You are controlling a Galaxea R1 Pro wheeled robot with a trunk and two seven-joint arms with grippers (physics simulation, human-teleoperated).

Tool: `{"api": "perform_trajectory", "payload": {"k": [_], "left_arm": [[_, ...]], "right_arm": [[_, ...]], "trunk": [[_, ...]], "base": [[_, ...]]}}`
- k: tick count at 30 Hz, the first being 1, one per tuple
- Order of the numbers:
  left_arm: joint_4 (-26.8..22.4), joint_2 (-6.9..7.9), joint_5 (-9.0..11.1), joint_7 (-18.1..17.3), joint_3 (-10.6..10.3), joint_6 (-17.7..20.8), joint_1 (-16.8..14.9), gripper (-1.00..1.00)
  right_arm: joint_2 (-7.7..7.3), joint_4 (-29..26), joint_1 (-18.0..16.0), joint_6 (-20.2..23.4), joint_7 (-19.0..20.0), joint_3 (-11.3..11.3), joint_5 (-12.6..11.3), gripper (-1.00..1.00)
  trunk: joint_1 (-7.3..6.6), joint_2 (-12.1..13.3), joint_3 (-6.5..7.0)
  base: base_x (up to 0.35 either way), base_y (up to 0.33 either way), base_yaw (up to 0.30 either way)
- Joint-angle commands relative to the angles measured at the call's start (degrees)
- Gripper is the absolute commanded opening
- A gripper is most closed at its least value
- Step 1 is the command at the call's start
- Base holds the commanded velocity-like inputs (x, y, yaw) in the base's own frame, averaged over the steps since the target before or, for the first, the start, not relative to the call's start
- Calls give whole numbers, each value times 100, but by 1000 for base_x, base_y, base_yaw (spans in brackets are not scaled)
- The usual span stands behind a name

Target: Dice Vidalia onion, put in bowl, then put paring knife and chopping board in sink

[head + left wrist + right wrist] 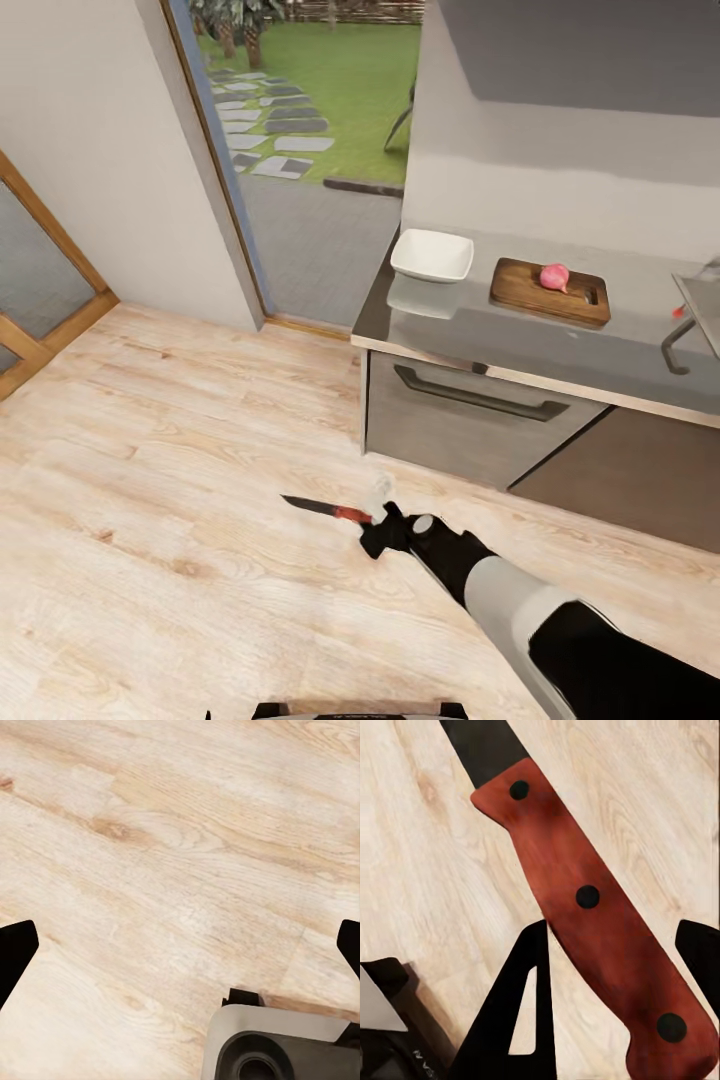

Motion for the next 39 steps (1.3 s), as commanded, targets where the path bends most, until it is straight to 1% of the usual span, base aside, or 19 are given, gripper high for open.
{"api": "perform_trajectory", "payload": {"k": [1, 5, 7, 10, 12, 16, 21, 24, 26, 27, 29, 30, 31, 33, 34, 35, 36, 37, 39], "left_arm": [[22, 0, 17, -5, -3, -31, -10, 100], [22, 0, 17, -5, -3, -31, -8, 100], [22, 0, 17, -5, -3, -31, -8, 100], [22, 0, 17, -5, -3, -31, -8, 100], [22, -1, 17, -5, -3, -31, -9, 100], [22, -1, 17, -5, -1, -31, -8, 100], [22, 0, 17, -5, -3, -24, -8, 100], [22, 0, 17, -5, -3, -23, -8, 100], [22, 0, 17, -5, -3, -23, -8, 100], [22, 0, 17, -5, -3, -23, -8, 100], [22, 0, 17, -5, -3, -23, -8, 100], [22, 0, 17, -5, -3, -21, -8, 100], [22, 0, 17, -5, -3, -17, -8, 100], [22, -5, 17, -5, -3, 5, -8, 100], [22, -6, 17, -5, -3, 19, -8, 100], [22, -8, 17, -5, -3, 36, -8, 100], [22, -8, 17, -5, -3, 40, -8, 100], [22, -9, 17, -5, -3, 43, -8, 100], [22, -9, 17, -5, -3, 46, -8, 100]], "right_arm": [[3, 186, 44, -252, -148, -31, 53, -100], [3, 455, 307, -850, -549, -33, 46, -100], [3, 514, 609, -1146, -821, -33, 45, -100], [3, 541, 923, -1431, -1146, -37, 44, -100], [3, 598, 1220, -1781, -1476, -40, 41, -100], [3, 833, 1609, -2425, -1971, -46, 35, -100], [3, 963, 2363, -3703, -3059, -52, 20, -100], [3, 976, 2688, -4275, -3622, -55, 18, -100], [3, 982, 2987, -4774, -4177, -54, 13, -100], [3, 983, 3060, -4895, -4308, -54, 12, -100], [-122, 984, 3332, -5460, -4782, -56, -13, -100], [-158, 984, 3400, -5617, -4880, -56, -31, -100], [-213, 985, 3535, -5868, -5054, -58, -96, -100], [-266, 976, 3770, -5868, -5349, -63, -414, -100], [-276, 968, 3839, -5868, -5463, -61, -676, -100], [-283, 947, 3911, -5868, -5582, -59, -1292, -100], [-284, 935, 3929, -5868, -5610, -58, -1572, -100], [-287, 920, 3941, -5868, -5625, -58, -1796, -100], [-304, 896, 3953, -5868, -5638, -57, -2040, -100]], "trunk": [[3, -10, -7], [3, -10, -7], [3, -10, -7], [3, -10, -7], [3, -10, -7], [3, -10, -7], [3, -10, -7], [3, -10, -7], [3, -10, -7], [3, -10, -7], [3, -10, -7], [3, -10, -7], [3, -10, -7], [3, -10, -7], [3, -10, -7], [3, -10, -7], [3, -10, -7], [3, -10, -7], [3, -10, -7]], "base": [[0, 0, 0], [0, 0, 0], [0, 0, 0], [0, 0, 0], [0, 0, 0], [0, 0, 0], [0, 0, 0], [0, 0, 0], [0, 0, 0], [0, 0, 0], [0, 0, 0], [0, 0, 0], [0, 0, 0], [0, 0, 0], [0, 0, 0], [0, 0, 0], [0, 0, 0], [0, 0, 0], [0, 0, 0]]}}
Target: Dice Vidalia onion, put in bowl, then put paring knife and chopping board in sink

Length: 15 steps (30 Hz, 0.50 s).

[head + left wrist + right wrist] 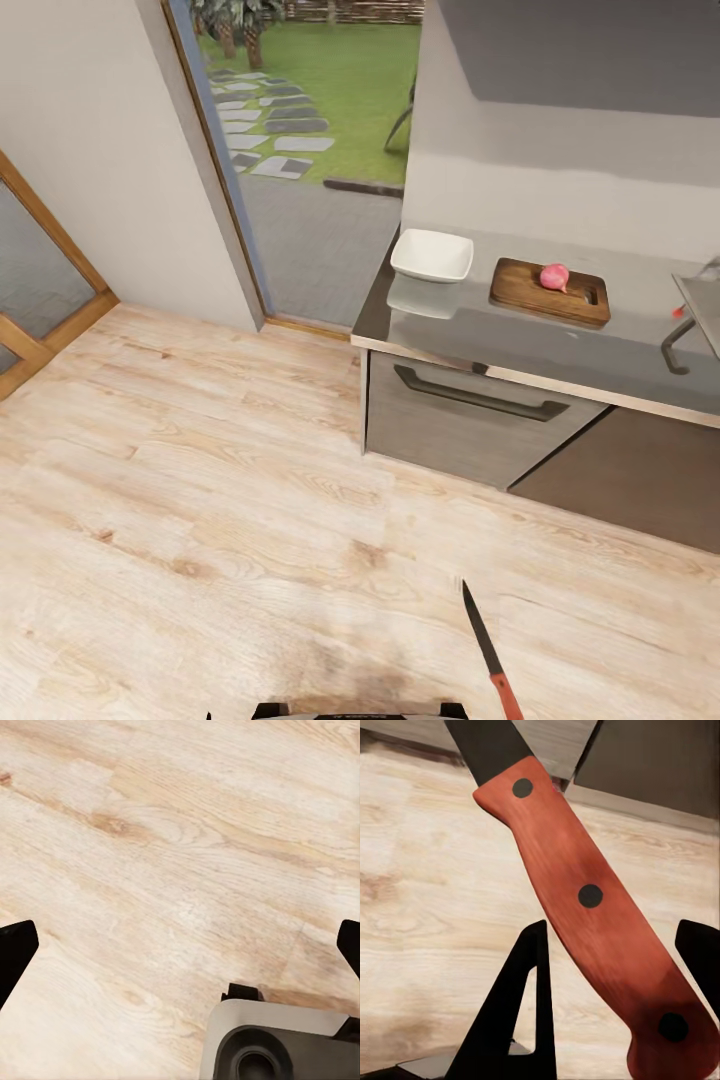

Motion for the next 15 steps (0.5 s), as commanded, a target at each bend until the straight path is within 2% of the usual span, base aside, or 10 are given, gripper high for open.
{"api": "perform_trajectory", "payload": {"k": [1, 4, 7, 11, 15], "left_arm": [[21, 0, 18, -6, -2, -31, -9, 100], [21, 0, 18, -6, -2, -30, -11, 100], [21, 0, 18, -6, -2, -30, -9, 100], [21, 0, 18, -6, -2, -30, -10, 100], [21, 0, 18, -6, -2, -30, -9, 100]], "right_arm": [[-14, -7, 1, -19, -21, 62, -118, -100], [-42, -11, 4, -19, 38, 67, -176, -100], [-135, -7, 5, -19, 274, 69, -194, -100], [-344, -8, 5, -19, 829, 70, -214, -100], [-406, -3, 5, -19, 1172, 71, -233, -100]], "trunk": [[3, -9, -7], [3, -9, -7], [3, -9, -7], [3, -9, -7], [3, -9, -7]], "base": [[0, 0, 0], [0, 0, 0], [0, 0, 0], [0, 0, 0], [0, 0, 0]]}}
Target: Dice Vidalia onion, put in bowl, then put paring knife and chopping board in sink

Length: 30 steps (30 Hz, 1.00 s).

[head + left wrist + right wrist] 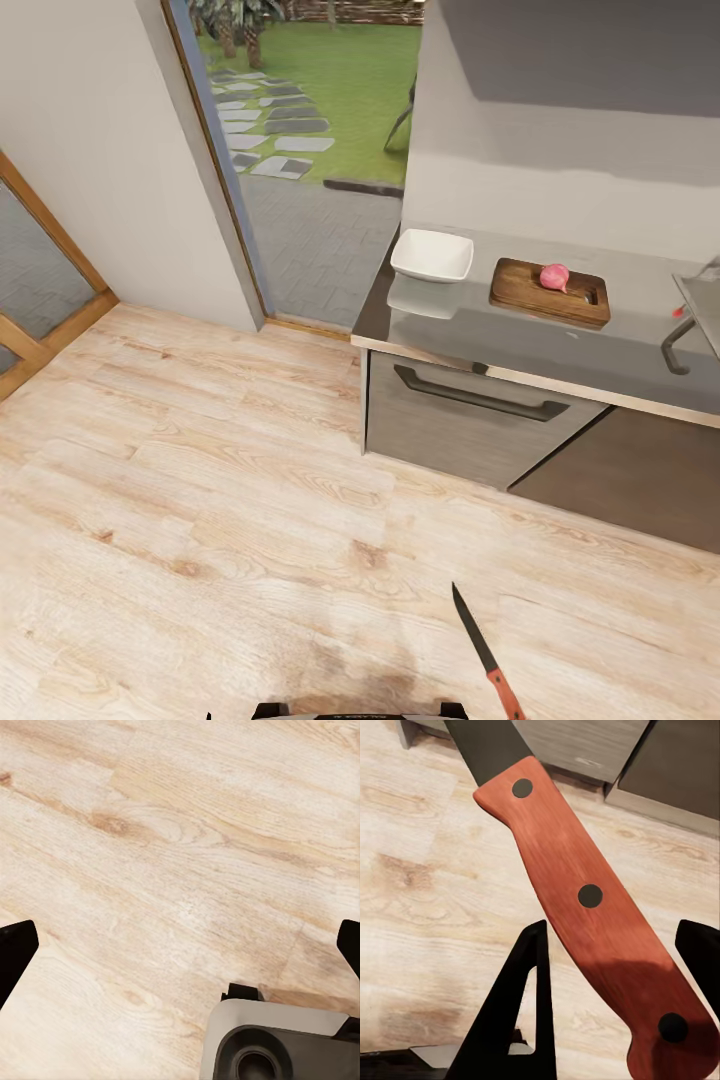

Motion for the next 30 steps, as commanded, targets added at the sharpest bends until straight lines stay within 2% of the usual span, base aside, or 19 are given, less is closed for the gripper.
{"api": "perform_trajectory", "payload": {"k": [1, 18, 23, 30], "left_arm": [[21, 0, 18, -6, -2, -32, -9, 100], [21, -7, 18, -6, -2, -32, -9, 100], [21, -9, 18, -6, -2, -32, -9, 100], [21, -4, 18, -6, -2, -32, -10, 100]], "right_arm": [[-7, 3, -3, -17, 32, 49, -45, -100], [-21, 0, -3, -17, 112, 39, -55, -100], [19, -6, -3, -17, 97, 27, -58, -100], [63, -7, -2, -17, 86, 21, -65, -100]], "trunk": [[3, -9, -7], [3, -9, -7], [3, -9, -7], [3, -9, 23]], "base": [[0, 0, 0], [0, 0, 0], [0, 0, -2], [0, 0, -128]]}}
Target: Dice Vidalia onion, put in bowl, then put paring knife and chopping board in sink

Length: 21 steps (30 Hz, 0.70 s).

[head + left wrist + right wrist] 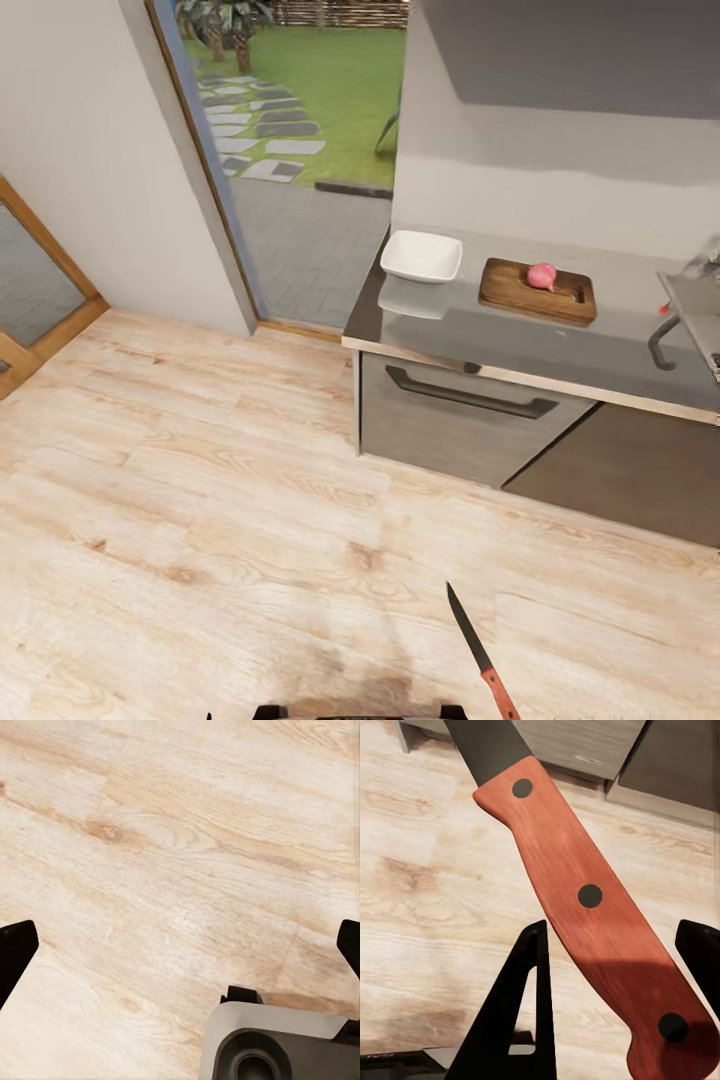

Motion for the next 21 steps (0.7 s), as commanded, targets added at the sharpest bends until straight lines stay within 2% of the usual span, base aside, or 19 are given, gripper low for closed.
{"api": "perform_trajectory", "payload": {"k": [1, 21], "left_arm": [[20, 1, 18, -6, -3, -31, -7, 100], [21, 4, 18, -6, -3, -30, -6, 100]], "right_arm": [[0, 5, -3, -18, -19, 43, -44, -100], [-30, 5, -4, -18, -20, 24, -45, -100]], "trunk": [[3, -9, -1], [3, -9, 131]], "base": [[0, 0, -187], [0, 0, -203]]}}
